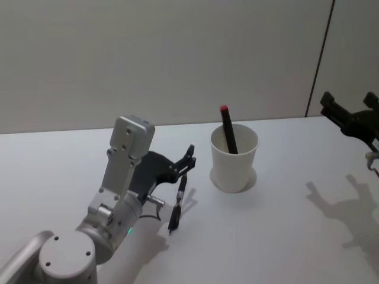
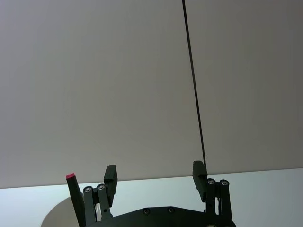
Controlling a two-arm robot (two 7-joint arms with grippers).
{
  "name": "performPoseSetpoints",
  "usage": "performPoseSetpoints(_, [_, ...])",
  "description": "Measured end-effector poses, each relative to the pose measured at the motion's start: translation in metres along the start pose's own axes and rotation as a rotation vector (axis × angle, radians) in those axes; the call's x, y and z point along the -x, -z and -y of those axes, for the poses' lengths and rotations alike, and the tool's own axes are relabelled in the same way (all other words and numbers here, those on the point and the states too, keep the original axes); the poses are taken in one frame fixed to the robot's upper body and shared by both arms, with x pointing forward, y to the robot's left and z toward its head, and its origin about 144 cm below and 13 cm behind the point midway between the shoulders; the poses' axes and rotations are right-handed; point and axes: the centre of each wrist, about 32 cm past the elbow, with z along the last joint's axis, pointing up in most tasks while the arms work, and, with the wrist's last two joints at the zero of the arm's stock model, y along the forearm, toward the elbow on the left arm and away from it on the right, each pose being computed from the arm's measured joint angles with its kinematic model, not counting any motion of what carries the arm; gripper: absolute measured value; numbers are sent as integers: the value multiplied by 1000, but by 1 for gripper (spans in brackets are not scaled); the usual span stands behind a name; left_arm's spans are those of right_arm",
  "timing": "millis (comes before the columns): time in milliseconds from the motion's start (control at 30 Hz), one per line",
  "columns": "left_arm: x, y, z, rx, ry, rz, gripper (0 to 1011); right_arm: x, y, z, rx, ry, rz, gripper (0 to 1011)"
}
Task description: Place the pen into the pen holder.
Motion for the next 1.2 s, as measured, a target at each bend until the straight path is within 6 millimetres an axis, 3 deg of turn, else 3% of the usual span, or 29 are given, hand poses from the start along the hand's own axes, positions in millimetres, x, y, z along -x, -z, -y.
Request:
performPoseSetpoints(533, [9,-11,-20,-186,41,-63,1001,0,-1,1,3,1,-1,1001])
performPoseSetpoints(1200, [19,-7,-29,-276,64,-76,1001,-1,-1,1,4,0,-1,1001])
